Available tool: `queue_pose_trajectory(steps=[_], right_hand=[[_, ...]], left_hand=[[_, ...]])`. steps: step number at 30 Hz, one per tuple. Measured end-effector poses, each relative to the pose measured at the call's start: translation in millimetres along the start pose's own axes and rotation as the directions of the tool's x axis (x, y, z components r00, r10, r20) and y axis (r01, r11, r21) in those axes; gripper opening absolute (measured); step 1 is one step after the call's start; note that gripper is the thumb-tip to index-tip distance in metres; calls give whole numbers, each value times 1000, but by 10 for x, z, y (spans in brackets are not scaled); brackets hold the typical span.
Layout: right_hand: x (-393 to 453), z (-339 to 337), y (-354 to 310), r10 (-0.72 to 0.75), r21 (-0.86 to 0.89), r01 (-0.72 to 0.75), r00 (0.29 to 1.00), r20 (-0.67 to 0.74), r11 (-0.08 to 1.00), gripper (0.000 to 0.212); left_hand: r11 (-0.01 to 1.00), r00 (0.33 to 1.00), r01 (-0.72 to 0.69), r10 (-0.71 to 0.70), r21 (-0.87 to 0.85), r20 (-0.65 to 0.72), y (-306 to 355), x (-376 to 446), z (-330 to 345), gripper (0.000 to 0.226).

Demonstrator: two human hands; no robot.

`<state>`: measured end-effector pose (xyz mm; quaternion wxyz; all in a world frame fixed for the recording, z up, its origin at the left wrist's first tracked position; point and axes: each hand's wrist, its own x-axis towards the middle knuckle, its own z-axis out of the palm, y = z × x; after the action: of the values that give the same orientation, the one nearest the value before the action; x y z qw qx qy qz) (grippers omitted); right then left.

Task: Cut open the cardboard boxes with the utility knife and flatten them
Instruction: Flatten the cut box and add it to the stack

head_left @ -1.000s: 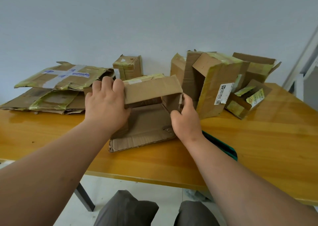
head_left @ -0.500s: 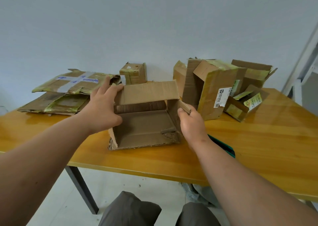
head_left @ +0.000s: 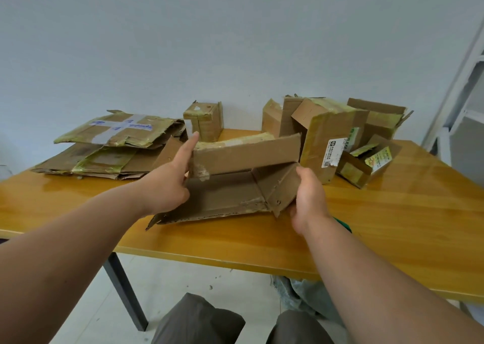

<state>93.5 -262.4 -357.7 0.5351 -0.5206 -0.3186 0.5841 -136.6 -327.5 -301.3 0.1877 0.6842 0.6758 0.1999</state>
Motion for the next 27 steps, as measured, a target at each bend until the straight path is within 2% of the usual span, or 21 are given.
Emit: queue_pose_trajectory(steps=[2,5,6,7,9,12,14,17,18,19,20,21,23,24,26,27], right_hand=[[3,-43,2,46,84,-47,999,9,995,64],[23,-107,-5,83,80,-86,996,39,993,113],[19,-125,-15,88,67,-91,995,46,994,117],[16,-138,-33,87,52,-90,995,50,995,108],[3,-167,-87,88,35,-89,996,31,995,78],[46,-231,-100,88,1,-88,996,1,996,46],[25,-259,-92,87,-15,-87,996,7,996,42],[-28,-310,-94,108,-26,-107,993,48,994,63],[-46,-319,-98,130,-57,-127,989,63,990,66],[-46,-315,-88,140,-118,-130,987,76,984,61],[-54,-298,-82,139,-202,-120,987,80,972,49],[-55,-277,-76,130,-303,-106,990,60,947,35],[-12,-230,-63,53,-552,-35,998,16,833,24],[-4,-212,-68,-7,-696,29,999,34,718,20],[-57,-172,-103,-113,-917,150,987,116,370,16],[-96,-159,-126,-157,-966,185,975,157,182,19]], left_hand=[[997,999,25,-27,68,24,30,-8,59,116],[989,998,27,-36,144,55,43,4,94,115],[987,997,12,-24,162,71,44,11,79,113],[984,995,-3,-13,176,94,45,25,56,110],[985,988,-38,12,166,153,47,56,-2,98],[998,958,-42,25,55,285,36,56,-48,81],[999,932,16,-1,-39,362,12,36,-33,70],[990,891,95,-37,-105,452,-53,13,47,36],[986,882,130,-65,-109,466,-66,1,75,34],[981,879,156,-86,-112,470,-98,-4,102,51],[980,885,167,-102,-105,455,-124,-7,132,60],[988,903,142,-105,-60,418,-138,-1,166,54],[991,952,47,-83,127,294,-172,35,222,36],[980,973,27,-72,198,220,-205,64,255,37],[962,984,68,-109,266,139,-224,94,308,59],[946,982,83,-131,314,134,-226,106,339,71]])
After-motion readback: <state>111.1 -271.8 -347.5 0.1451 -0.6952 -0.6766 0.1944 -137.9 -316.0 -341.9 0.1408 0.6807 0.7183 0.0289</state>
